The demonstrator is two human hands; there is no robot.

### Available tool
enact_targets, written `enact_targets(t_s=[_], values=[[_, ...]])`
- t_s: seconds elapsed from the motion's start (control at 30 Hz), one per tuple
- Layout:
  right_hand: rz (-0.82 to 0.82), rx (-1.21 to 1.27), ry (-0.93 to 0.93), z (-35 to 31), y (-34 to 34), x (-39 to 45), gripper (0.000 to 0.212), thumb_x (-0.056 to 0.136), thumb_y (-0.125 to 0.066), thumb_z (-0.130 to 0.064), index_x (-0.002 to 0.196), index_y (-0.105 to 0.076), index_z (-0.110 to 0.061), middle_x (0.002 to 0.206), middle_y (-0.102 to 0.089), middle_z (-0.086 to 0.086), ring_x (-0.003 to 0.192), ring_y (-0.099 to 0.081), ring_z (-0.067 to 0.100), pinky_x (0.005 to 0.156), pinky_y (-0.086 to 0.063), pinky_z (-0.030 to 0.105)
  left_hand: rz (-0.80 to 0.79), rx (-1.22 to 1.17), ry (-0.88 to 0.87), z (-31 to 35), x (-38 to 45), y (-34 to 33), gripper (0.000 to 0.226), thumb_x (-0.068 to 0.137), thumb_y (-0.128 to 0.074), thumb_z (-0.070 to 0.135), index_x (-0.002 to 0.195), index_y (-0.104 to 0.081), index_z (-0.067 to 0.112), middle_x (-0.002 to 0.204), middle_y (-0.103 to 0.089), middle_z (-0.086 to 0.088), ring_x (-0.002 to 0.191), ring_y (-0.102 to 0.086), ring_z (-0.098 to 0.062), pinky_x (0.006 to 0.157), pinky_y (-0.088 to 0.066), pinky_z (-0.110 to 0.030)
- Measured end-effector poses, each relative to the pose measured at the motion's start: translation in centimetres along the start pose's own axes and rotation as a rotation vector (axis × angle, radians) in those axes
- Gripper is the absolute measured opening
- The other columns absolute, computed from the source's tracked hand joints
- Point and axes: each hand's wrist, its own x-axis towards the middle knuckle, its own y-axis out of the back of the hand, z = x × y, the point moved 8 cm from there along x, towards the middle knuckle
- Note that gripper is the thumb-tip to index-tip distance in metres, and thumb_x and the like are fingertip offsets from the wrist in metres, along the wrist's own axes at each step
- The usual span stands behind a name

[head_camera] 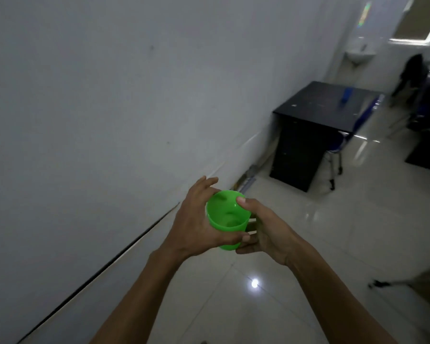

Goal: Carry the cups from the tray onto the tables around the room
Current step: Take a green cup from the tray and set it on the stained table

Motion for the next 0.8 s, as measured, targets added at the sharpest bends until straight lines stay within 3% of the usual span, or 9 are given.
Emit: enact_targets(t_s=[0.13,0.27,0.43,0.6,0.8], values=[[0.121,0.041,0.016,-0.3,8.4,0.1,0.06,0.071,-0.059,-0.066,0.115,-0.063,-0.025,0.112,-0.067,0.019,0.094,-0.071,0.036,0.087,-0.056,0.052,-0.105,-0.039,-0.114,2.6,5.5,-7.2,0.092,0.044,-0.081,0.066,0.121,-0.059,0.02,0.151,-0.04,0.005,0.145,-0.025,-0.01,0.113,-0.032,-0.038],[0.258,0.085,0.007,-0.9,16.6,0.8,0.051,0.074,-0.059,-0.065,0.106,-0.066,-0.027,0.112,-0.067,0.018,0.096,-0.07,0.037,0.086,-0.057,0.051,-0.213,-0.086,-0.22,4.8,11.9,-14.4,0.088,0.046,-0.083,0.064,0.12,-0.058,0.022,0.152,-0.039,0.005,0.147,-0.02,-0.009,0.116,-0.03,-0.043],[0.375,0.136,0.01,-2.4,26.3,3.0,0.065,0.07,-0.057,-0.069,0.116,-0.063,-0.024,0.112,-0.067,0.021,0.097,-0.069,0.039,0.084,-0.057,0.047,-0.303,-0.139,-0.36,7.5,20.3,-22.3,0.078,0.049,-0.083,0.062,0.113,-0.061,0.025,0.152,-0.04,0.004,0.149,-0.015,-0.011,0.116,-0.028,-0.049],[0.505,0.17,0.024,-4.9,34.8,5.0,0.07,0.068,-0.058,-0.069,0.119,-0.061,-0.021,0.109,-0.068,0.02,0.085,-0.072,0.031,0.077,-0.058,0.041,-0.356,-0.076,-0.487,10.3,28.3,-28.8,0.091,0.049,-0.072,0.073,0.116,-0.064,0.012,0.152,-0.04,-0.002,0.149,-0.01,-0.011,0.119,-0.02,-0.053],[0.617,0.227,0.025,-6.3,43.3,7.7,0.072,0.069,-0.056,-0.071,0.116,-0.064,-0.017,0.099,-0.071,0.016,0.081,-0.072,0.03,0.082,-0.058,0.046,-0.427,-0.09,-0.547,12.2,35.6,-36.0,0.091,0.048,-0.071,0.074,0.113,-0.064,0.011,0.151,-0.041,-0.002,0.147,-0.011,-0.01,0.12,-0.011,-0.047]])
